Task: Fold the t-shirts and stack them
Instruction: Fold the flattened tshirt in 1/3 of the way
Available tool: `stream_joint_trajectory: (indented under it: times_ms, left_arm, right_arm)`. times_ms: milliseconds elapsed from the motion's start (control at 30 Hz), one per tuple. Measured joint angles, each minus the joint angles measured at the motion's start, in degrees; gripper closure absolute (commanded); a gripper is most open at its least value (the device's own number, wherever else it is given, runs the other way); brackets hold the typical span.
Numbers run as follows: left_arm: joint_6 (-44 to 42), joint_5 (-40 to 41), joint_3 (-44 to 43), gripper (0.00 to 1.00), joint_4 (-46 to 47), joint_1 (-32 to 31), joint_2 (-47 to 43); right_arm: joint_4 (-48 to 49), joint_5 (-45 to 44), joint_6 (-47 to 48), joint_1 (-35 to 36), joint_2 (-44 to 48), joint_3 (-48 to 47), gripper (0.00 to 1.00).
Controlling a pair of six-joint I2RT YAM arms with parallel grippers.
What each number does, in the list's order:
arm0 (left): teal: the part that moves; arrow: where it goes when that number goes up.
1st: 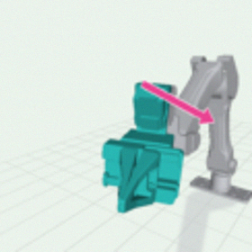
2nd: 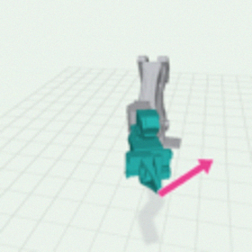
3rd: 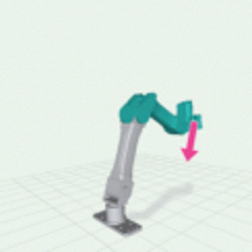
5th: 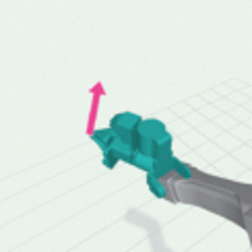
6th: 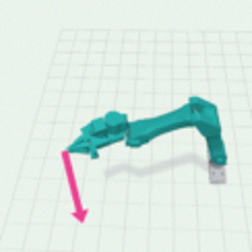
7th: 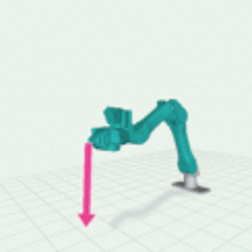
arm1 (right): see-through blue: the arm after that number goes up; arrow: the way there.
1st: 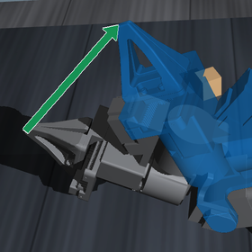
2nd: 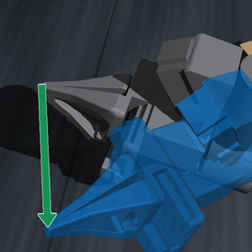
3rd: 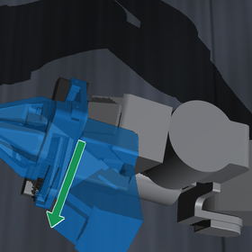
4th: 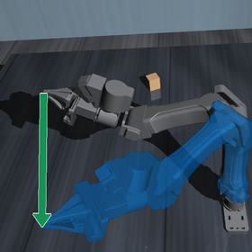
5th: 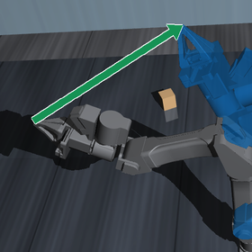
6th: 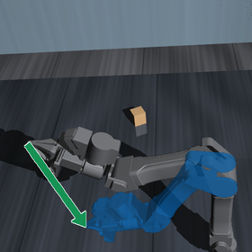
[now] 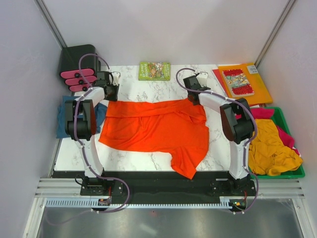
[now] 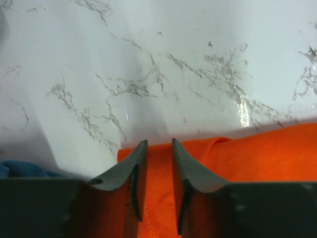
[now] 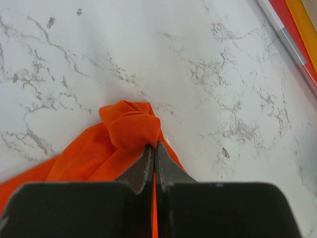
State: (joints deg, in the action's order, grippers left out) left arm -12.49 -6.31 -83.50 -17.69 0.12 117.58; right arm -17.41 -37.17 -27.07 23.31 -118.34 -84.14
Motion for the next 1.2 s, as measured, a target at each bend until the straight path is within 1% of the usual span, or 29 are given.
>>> stream_joint_trajectory:
  times_ms: [67,100,233,300,333,400,433,533,667,800,933,1033,1133,1200]
  left_arm:
    - [0.2,0.9,-1.1,0.82,0.0,-0.3,1.0]
    - [0.2,1.4,-1.4,0.83,0.0,-0.5,1.4]
    - [0.3,2.4,-3.2,0.84,-0.5,-0.9,2.8]
    - [0.3,3.1,-4.3,0.78,-0.8,-1.0,3.6]
    - [0.3,3.3,-4.8,0.71,-0.9,-1.0,3.9]
    - [0.5,3.5,-5.7,0.63,-1.3,-1.0,4.4]
    - [0.7,3.4,-6.3,0.58,-1.6,-1.0,4.6]
    - [0.9,3.0,-7.0,0.54,-2.1,-1.0,4.6]
    - [1.0,2.6,-7.1,0.54,-3.0,-1.4,4.6]
    - [1.0,1.3,-7.0,0.62,-3.7,-2.5,4.0]
    - [1.3,-0.3,-5.5,0.73,-3.8,-3.3,1.9]
    - [1.7,-1.8,-3.1,0.79,-3.9,-3.5,-0.6]
    - [1.9,-3.2,-1.1,0.82,-4.3,-3.5,-2.4]
    - [1.9,-3.8,-0.1,0.83,-4.7,-3.7,-2.8]
  right_arm:
    - [-0.3,0.1,-0.1,-0.8,-0.8,-0.7,1.0]
    - [-0.5,0.2,-0.2,-1.1,-0.9,-0.8,1.0]
    - [-1.1,0.6,-0.2,-2.1,-1.5,-0.9,1.0]
    - [-1.4,1.0,-0.4,-2.5,-1.9,-1.2,1.0]
    - [-1.5,1.2,-0.6,-2.6,-2.1,-1.4,1.0]
    - [-1.6,1.6,-0.7,-2.9,-2.6,-1.7,1.0]
    - [-1.6,1.7,-0.7,-3.1,-2.7,-1.7,1.0]
    - [-1.8,2.2,-0.7,-3.3,-2.9,-1.7,1.0]
    - [-1.9,2.5,-0.7,-3.3,-3.0,-1.8,1.0]
    - [-1.9,2.8,-0.7,-3.3,-3.1,-1.9,1.0]
    - [-1.9,2.9,-0.7,-3.3,-3.1,-1.9,1.0]
    - [-1.9,2.8,-0.7,-3.3,-3.1,-1.9,1.0]
    - [-1.9,2.8,-0.7,-3.3,-3.1,-1.9,1.0]
    - [-1.9,2.8,-0.7,-3.4,-3.1,-1.9,1.0]
